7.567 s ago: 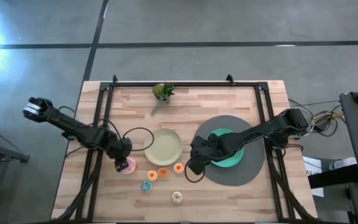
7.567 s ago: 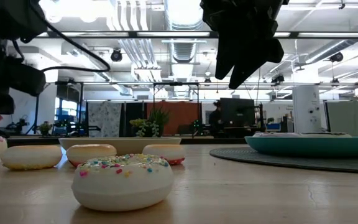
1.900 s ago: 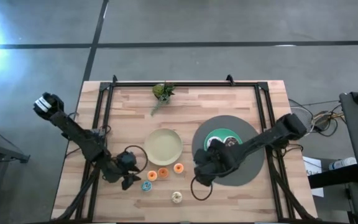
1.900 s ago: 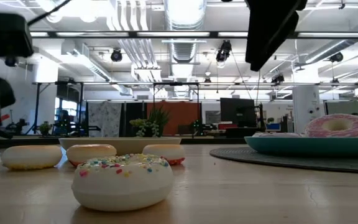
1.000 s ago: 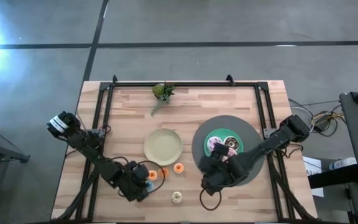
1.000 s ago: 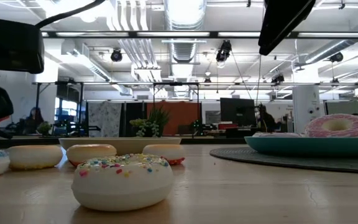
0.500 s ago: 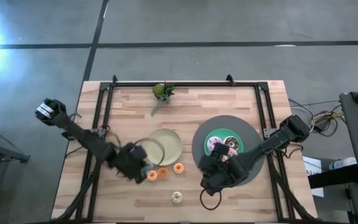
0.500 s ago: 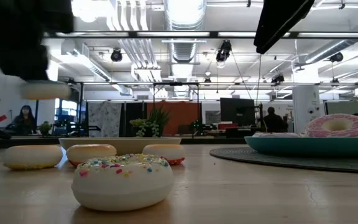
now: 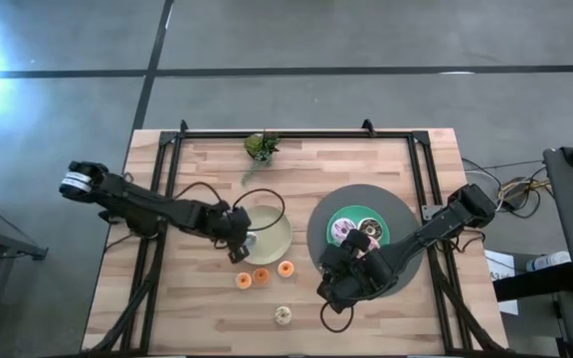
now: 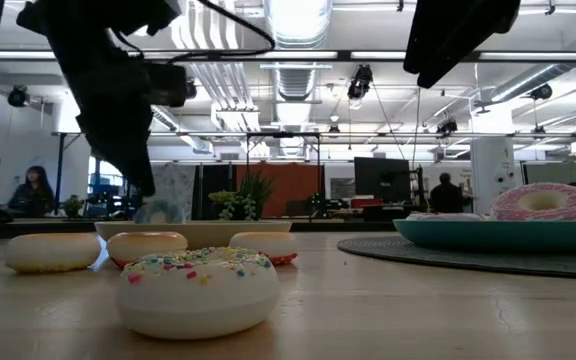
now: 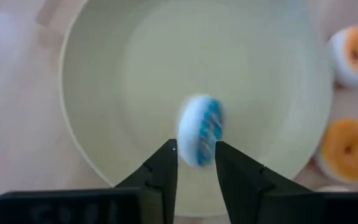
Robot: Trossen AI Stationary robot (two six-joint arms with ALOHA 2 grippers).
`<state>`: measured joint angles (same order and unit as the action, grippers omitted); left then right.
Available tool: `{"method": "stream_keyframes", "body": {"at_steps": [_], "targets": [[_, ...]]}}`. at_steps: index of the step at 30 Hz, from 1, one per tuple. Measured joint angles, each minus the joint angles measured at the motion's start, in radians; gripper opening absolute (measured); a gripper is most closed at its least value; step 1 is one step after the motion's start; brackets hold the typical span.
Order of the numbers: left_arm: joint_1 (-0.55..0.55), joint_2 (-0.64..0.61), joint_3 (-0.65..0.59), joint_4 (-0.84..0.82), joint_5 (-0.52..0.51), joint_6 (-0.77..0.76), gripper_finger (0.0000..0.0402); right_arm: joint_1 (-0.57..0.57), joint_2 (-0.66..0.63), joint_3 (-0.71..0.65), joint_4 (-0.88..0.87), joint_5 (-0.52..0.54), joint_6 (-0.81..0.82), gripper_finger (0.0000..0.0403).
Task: Pick & Place donuts
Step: Put the small blue donut on the white plate, then put the small yellow donut on the white plate
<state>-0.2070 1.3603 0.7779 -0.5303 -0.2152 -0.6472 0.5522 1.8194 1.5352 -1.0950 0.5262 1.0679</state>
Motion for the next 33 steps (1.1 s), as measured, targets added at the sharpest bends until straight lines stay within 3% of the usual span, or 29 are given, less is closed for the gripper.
{"method": "stream_keyframes", "body": {"at_steps": [5, 12, 14, 17, 19, 21, 23, 25, 33], "targets": [[-0.006, 0.023, -0.001, -0.017, 0.046, -0.016, 0.0106, 0.000, 0.000, 0.000, 0.001, 0.000, -0.002, 0.0219], [-0.033, -0.069, 0.008, -0.068, 0.045, -0.081, 0.0112, 0.000, 0.000, 0.000, 0.002, -0.001, -0.028, 0.0219], [-0.075, -0.112, 0.009, -0.050, 0.082, -0.117, 0.0112, 0.000, 0.000, 0.000, 0.001, -0.005, -0.037, 0.0219], [-0.230, -0.145, 0.009, 0.024, 0.099, -0.106, 0.0112, 0.001, 0.000, 0.000, 0.000, -0.009, -0.068, 0.0219], [-0.353, -0.123, 0.002, 0.054, 0.045, -0.058, 0.0113, 0.001, 0.000, 0.000, 0.000, -0.010, -0.084, 0.0219], [-0.464, -0.076, 0.005, 0.094, -0.084, -0.024, 0.0113, -0.001, 0.000, 0.000, 0.000, -0.009, -0.093, 0.0219], [-0.533, -0.019, 0.026, 0.097, -0.257, -0.012, 0.0113, -0.007, 0.000, -0.002, -0.001, -0.005, -0.105, 0.0219], [-0.560, 0.041, 0.051, 0.102, -0.348, -0.007, 0.0113, -0.014, 0.000, -0.002, 0.000, -0.003, -0.122, 0.0219], [-0.561, 0.251, 0.121, 0.119, -0.283, -0.013, 0.0113, -0.033, 0.000, -0.003, -0.001, -0.008, -0.162, 0.0219]]}}
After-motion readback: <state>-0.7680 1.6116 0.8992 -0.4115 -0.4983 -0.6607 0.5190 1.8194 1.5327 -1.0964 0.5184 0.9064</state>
